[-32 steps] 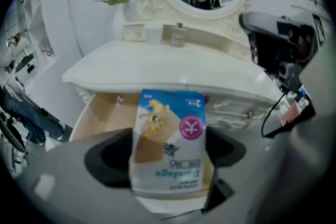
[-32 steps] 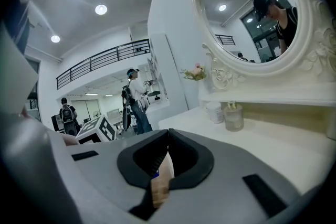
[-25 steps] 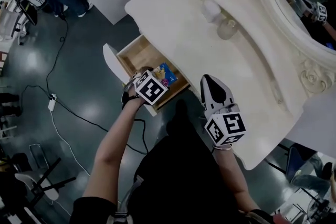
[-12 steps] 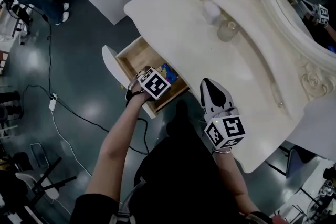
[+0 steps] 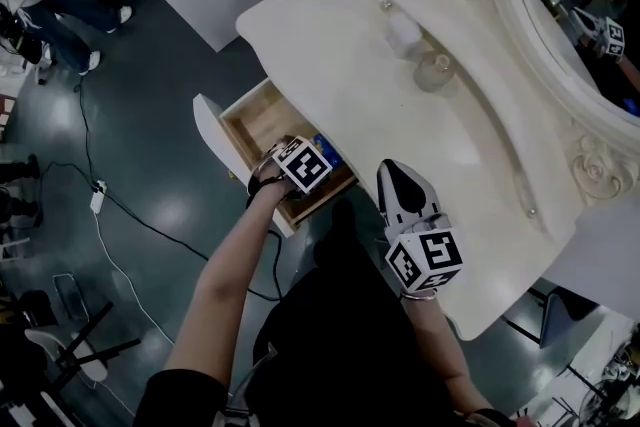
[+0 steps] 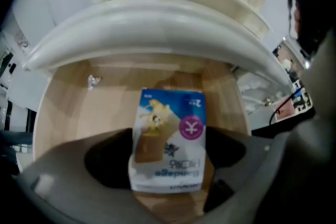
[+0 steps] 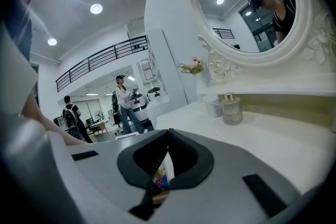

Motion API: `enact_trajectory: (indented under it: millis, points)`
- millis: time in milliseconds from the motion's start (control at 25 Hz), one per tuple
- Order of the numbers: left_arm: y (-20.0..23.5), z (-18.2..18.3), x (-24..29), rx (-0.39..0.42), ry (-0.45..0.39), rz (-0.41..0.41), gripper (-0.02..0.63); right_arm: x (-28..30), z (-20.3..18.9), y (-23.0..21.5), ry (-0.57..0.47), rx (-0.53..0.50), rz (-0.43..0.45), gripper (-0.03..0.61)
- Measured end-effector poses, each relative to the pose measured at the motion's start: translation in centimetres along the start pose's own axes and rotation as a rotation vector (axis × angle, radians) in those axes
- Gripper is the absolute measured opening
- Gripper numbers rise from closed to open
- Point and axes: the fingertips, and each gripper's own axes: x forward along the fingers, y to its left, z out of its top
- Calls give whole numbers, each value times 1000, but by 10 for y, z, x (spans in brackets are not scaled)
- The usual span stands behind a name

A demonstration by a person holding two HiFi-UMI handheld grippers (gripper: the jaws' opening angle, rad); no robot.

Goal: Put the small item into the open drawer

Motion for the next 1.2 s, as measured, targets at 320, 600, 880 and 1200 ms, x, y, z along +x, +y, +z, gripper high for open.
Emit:
enact_trajectory:
  millis: [320, 600, 880, 1200]
  points:
    - [6, -5, 15, 1, 32, -9, 437, 6, -2, -4, 17, 2, -12, 0]
    - [8, -10, 22, -2, 42, -9, 437, 7, -5, -8, 26, 8, -25, 0]
    - [7, -11, 24, 2, 48, 2, 437, 7, -7, -11, 34, 9, -23, 0]
    - [9, -6, 20, -32, 21, 19, 443, 9, -7, -10, 34, 8, -7, 0]
